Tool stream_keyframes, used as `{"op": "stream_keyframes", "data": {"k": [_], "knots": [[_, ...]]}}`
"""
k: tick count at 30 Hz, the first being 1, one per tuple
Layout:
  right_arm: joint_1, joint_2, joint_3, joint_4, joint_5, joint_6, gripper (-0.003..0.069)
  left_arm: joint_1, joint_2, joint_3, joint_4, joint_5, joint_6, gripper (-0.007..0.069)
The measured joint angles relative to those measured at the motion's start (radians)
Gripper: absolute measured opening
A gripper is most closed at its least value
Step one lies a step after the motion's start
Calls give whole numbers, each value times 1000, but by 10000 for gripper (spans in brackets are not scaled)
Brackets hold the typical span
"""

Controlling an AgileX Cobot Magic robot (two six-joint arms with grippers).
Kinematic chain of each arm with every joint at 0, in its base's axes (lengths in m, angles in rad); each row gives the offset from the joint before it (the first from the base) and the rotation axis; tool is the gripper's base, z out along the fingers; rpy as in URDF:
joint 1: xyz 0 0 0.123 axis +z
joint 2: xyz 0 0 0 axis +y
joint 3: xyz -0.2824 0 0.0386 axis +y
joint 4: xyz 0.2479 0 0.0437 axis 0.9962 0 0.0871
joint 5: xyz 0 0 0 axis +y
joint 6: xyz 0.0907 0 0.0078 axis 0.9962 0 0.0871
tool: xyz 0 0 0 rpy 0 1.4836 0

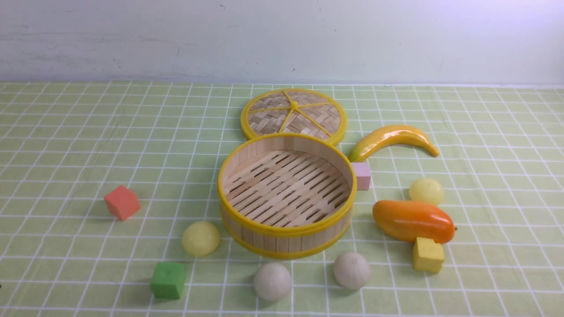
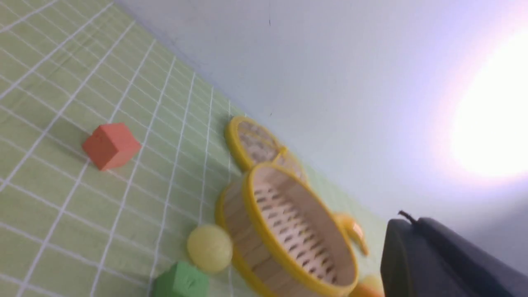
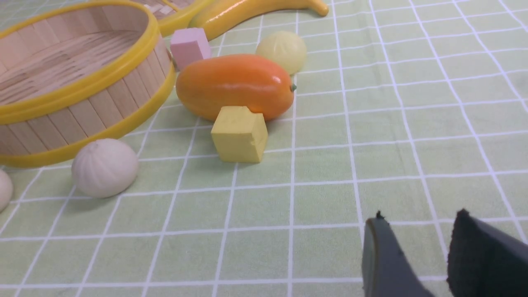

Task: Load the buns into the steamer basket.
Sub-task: Use the left arm to grab a steamed stuffed bun

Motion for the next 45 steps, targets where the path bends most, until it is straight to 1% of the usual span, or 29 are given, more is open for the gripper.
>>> {"op": "stream_keyframes", "data": {"k": [1,2,3,5,6,7,8,10,11,14,15,17,18,19,20,21,23,25,27,31,34,39,40,42,45], "knots": [[0,0,0,0,0,0,239,0,11,-13,2,0,0,-13],[0,0,0,0,0,0,239,0,115,-112,15,164,51,-13],[0,0,0,0,0,0,239,0,192,-172,23,278,95,-13],[0,0,0,0,0,0,239,0,374,-293,34,449,180,-13],[0,0,0,0,0,0,239,0,442,-332,40,502,213,-13],[0,0,0,0,0,0,239,0,458,-332,40,513,221,-13],[0,0,0,0,0,0,239,0,587,-407,49,565,276,-13],[0,0,0,0,0,0,239,0,679,-448,51,572,307,-13],[0,0,0,0,0,0,239,0,819,-501,52,567,369,-13],[0,0,0,0,0,0,239,-4,951,-531,38,550,418,-13],[0,0,0,0,0,0,239,-16,1011,-551,25,535,435,-13],[0,0,0,0,0,0,239,-95,1132,-593,13,491,456,-13],[0,0,0,0,0,0,239,-138,1168,-613,16,471,457,-13],[0,0,0,0,0,0,239,-147,1175,-617,20,466,457,-13],[0,0,0,0,0,0,239,-180,1201,-635,33,449,449,-13],[0,0,0,0,0,0,239,-236,1247,-669,69,438,429,-13],[0,0,0,0,0,0,239,-268,1309,-717,125,433,389,-13],[0,0,0,0,0,0,239,-280,1387,-776,189,426,361,-13],[0,0,0,0,0,0,239,-279,1441,-805,214,416,358,-13],[0,0,0,0,0,0,239,-254,1564,-891,223,407,370,-11],[0,0,0,0,0,0,239,-240,1641,-950,225,408,410,37],[0,0,0,0,0,0,239,-239,1723,-970,208,417,459,185],[0,0,0,0,0,0,239,-239,1723,-970,208,417,459,191],[0,0,0,0,0,0,239,-239,1752,-970,207,407,471,253],[0,0,0,0,0,0,239,-239,1764,-970,206,373,473,274]]}}
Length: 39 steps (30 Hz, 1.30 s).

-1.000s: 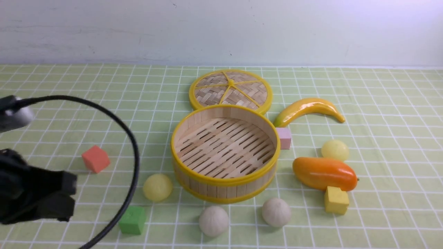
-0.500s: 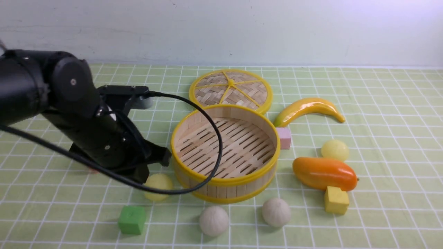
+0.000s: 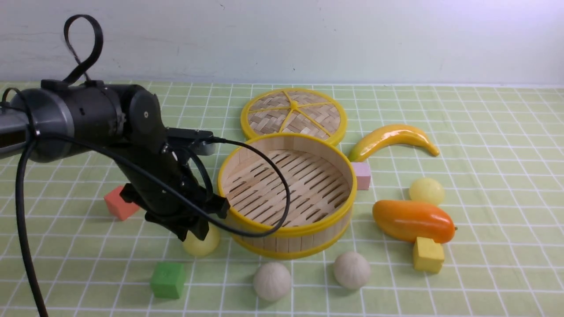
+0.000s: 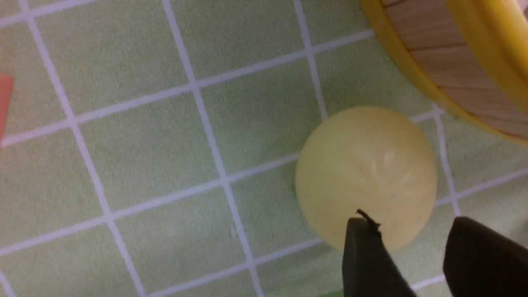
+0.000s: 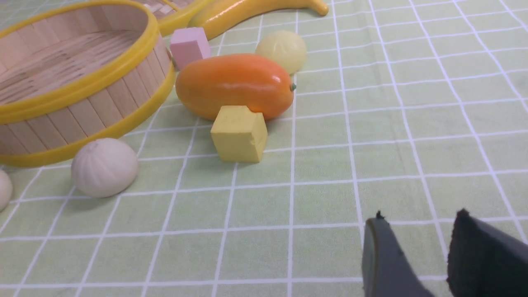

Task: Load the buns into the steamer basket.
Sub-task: Use the left arm to grab a steamed stuffed bun, then use the left arm to put the steamed stuffed bun into the steamer

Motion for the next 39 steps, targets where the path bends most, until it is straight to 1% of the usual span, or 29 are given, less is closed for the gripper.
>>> {"op": "stream_keyframes", "data": {"k": [4,11,18,22,25,26,27,29,30,34,37,39], "knots": [[0,0,0,0,0,0,239,0,7,0,0,-45,3,280],[0,0,0,0,0,0,239,0,18,-1,0,-89,49,272],[0,0,0,0,0,0,239,0,49,-2,0,-86,51,239],[0,0,0,0,0,0,239,0,58,-3,0,-79,51,235],[0,0,0,0,0,0,239,0,67,-8,0,-69,51,202],[0,0,0,0,0,0,239,0,67,-8,0,-67,51,177],[0,0,0,0,0,0,239,0,70,-8,0,-54,51,94],[0,0,0,0,0,0,239,0,69,-8,0,-37,51,15],[0,0,0,0,0,0,239,0,67,-8,0,-27,51,-9],[0,0,0,0,0,0,239,0,30,-22,10,22,29,-13],[0,0,0,0,0,0,239,0,-42,-56,11,73,10,-13],[0,0,0,0,0,0,239,0,-73,-78,3,80,9,-13]]}}
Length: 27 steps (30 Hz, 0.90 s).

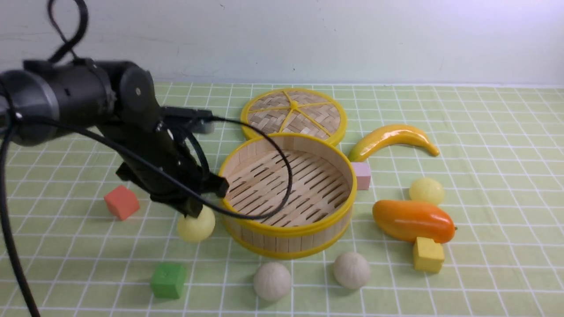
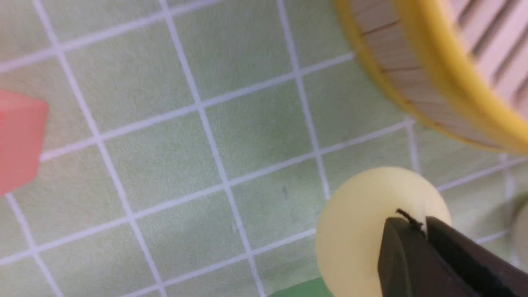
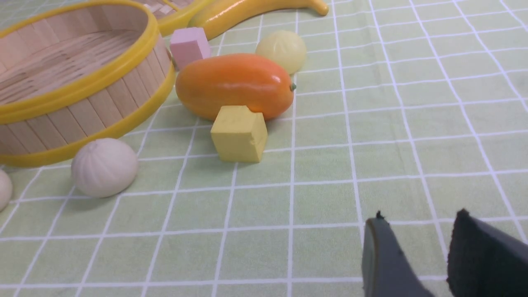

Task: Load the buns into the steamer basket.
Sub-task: Use the left arm to put the steamed stuffed bun into the steamer

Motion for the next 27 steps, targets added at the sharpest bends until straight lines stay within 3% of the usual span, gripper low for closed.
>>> {"op": "stream_keyframes", "data": {"k": [11,20,23,27], "knots": [[0,0,0,0,0,0,239,0,111,-198,-190,-94,105,-13],[0,0,0,0,0,0,239,0,288,-291,-165,-156,140,20],[0,0,0,0,0,0,239,0,319,-315,-155,-146,140,110],[0,0,0,0,0,0,239,0,325,-346,-157,-126,134,323]]}}
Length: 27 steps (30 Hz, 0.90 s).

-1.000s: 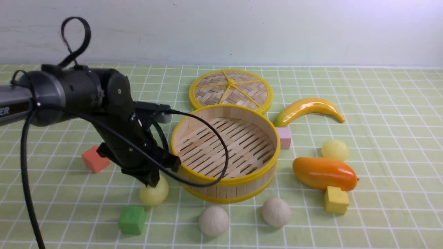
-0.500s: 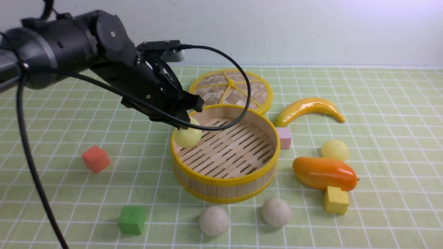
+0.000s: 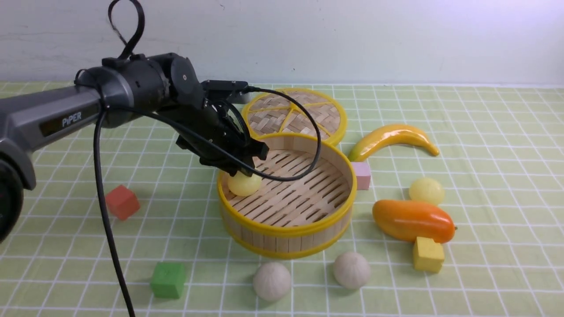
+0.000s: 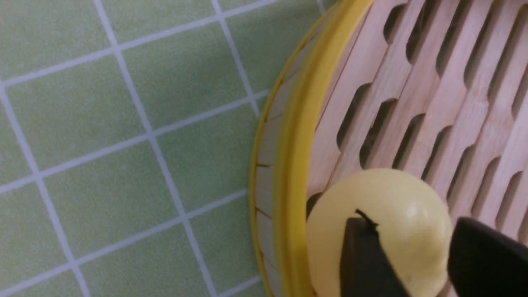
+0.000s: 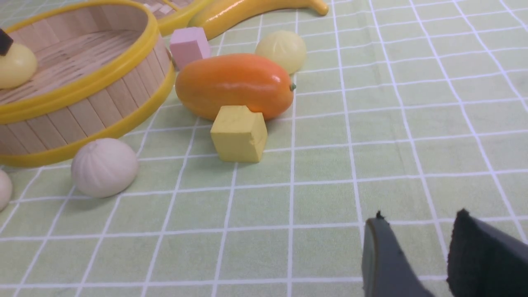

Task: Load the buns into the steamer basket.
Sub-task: Use the left arm to put the steamed stuffed bun into the steamer, then use the left arm to grab a steamed stuffed bun

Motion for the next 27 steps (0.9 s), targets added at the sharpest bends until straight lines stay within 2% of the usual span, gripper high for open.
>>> {"op": "stream_keyframes", "data": {"k": [1,3,6,7,8,9,10,11,13,15,17,20,23,27], "knots": [[0,0,0,0,0,0,239,0,-5,-8,-4,6,-5,374],[0,0,0,0,0,0,239,-1,-28,-16,-5,18,-17,417],[0,0,0,0,0,0,239,-1,-95,-18,-5,74,-51,400],[0,0,0,0,0,0,239,-4,-127,-18,-4,109,-65,359],[0,0,0,0,0,0,239,-15,-173,-15,5,153,-79,285],[0,0,0,0,0,0,239,-18,-180,-13,5,159,-80,270],[0,0,0,0,0,0,239,-45,-229,13,27,196,-88,156],[0,0,0,0,0,0,239,-73,-263,45,42,214,-92,75],[0,0,0,0,0,0,239,-138,-319,121,60,233,-108,-14],[0,0,0,0,0,0,239,-193,-352,187,75,241,-140,-13],[0,0,0,0,0,0,239,-291,-385,306,105,256,-210,-13],[0,0,0,0,0,0,239,-347,-382,379,149,243,-250,-13],[0,0,0,0,0,0,239,-360,-369,396,171,209,-273,-11],[0,0,0,0,0,0,239,-355,-344,396,192,129,-294,45]]}}
